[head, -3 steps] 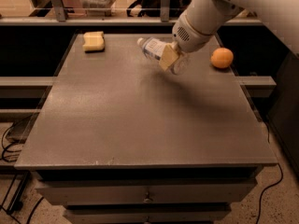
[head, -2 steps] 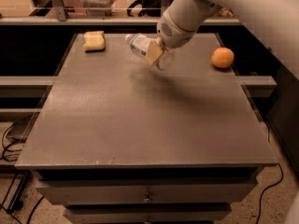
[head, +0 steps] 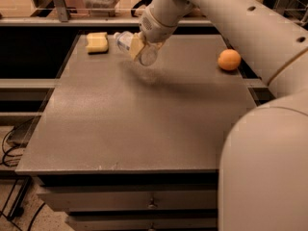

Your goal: Move blue plastic bottle near sponge

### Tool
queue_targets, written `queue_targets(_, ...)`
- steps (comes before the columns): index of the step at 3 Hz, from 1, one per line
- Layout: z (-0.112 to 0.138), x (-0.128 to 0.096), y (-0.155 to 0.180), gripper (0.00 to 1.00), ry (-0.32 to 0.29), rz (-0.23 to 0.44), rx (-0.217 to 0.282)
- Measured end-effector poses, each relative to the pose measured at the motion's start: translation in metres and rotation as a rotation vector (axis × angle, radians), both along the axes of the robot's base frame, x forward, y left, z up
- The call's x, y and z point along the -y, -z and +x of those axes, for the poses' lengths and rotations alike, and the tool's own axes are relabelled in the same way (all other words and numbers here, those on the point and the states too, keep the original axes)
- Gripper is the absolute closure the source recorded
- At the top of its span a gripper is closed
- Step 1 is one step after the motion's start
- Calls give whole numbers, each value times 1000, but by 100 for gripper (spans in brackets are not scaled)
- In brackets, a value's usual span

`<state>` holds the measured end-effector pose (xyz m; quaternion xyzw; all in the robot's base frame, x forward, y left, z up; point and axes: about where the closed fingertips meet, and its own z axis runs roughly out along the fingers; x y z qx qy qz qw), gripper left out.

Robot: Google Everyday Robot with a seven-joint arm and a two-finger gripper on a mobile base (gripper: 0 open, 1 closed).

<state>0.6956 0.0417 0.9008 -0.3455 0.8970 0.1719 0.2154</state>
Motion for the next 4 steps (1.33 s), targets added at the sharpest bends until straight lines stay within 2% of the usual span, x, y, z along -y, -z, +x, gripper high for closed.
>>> queue_targets(1,27,-25,4,36,15,33,-29)
queue_targets(2,43,-48,9,13,15,48,-50)
queue_targets(3,51,-62,13,0,9,71,-63)
queue_targets(4,51,-62,13,0,9,71,-63)
